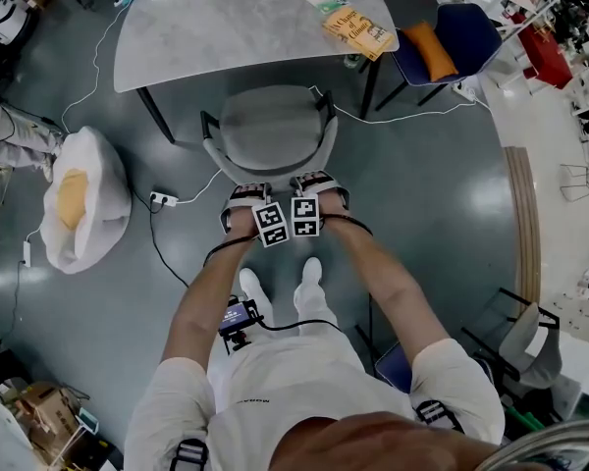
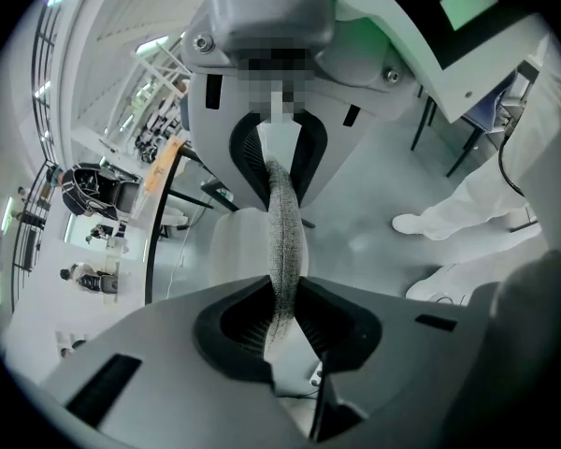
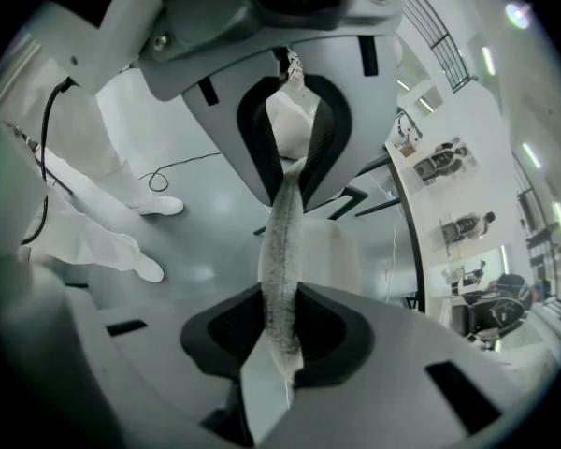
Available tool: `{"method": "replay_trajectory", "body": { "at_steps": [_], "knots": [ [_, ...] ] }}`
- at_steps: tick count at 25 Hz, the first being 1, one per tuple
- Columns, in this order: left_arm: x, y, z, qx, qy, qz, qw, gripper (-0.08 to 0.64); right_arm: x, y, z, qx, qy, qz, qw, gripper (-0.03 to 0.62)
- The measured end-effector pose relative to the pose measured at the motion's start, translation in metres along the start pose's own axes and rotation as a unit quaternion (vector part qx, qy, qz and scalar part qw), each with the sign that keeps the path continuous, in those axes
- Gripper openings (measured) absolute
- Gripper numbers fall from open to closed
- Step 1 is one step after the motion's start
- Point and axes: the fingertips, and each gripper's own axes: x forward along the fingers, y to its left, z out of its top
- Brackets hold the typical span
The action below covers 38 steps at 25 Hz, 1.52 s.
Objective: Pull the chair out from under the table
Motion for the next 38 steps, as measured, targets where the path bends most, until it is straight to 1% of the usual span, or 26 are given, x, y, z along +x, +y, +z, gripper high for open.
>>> {"method": "replay_trajectory", "body": {
  "at_steps": [7,13,18,24,38],
  "knots": [
    [-0.008,-0.018,0.001,0.003,-0.002,-0.005,1.0,0.067,-0.008,0.018,0.005,0.007,-0.001,0.012,1.0,0.087],
    [-0.019,-0.033,0.002,0.001,-0.003,-0.008,1.0,0.067,-0.017,0.034,0.01,0.01,0.005,0.015,1.0,0.087],
    [-0.026,-0.049,0.001,0.005,-0.001,-0.014,0.9999,0.067,-0.024,0.049,0.015,0.014,0.0,0.019,1.0,0.087],
    [-0.037,-0.07,0.0,-0.001,-0.002,-0.022,0.9997,0.068,-0.035,0.071,0.023,0.013,-0.005,0.025,1.0,0.087],
    [-0.063,-0.11,0.016,-0.01,-0.01,-0.055,0.9984,0.067,-0.059,0.11,0.022,0.002,-0.004,0.037,0.999,0.086]
  ]
}}
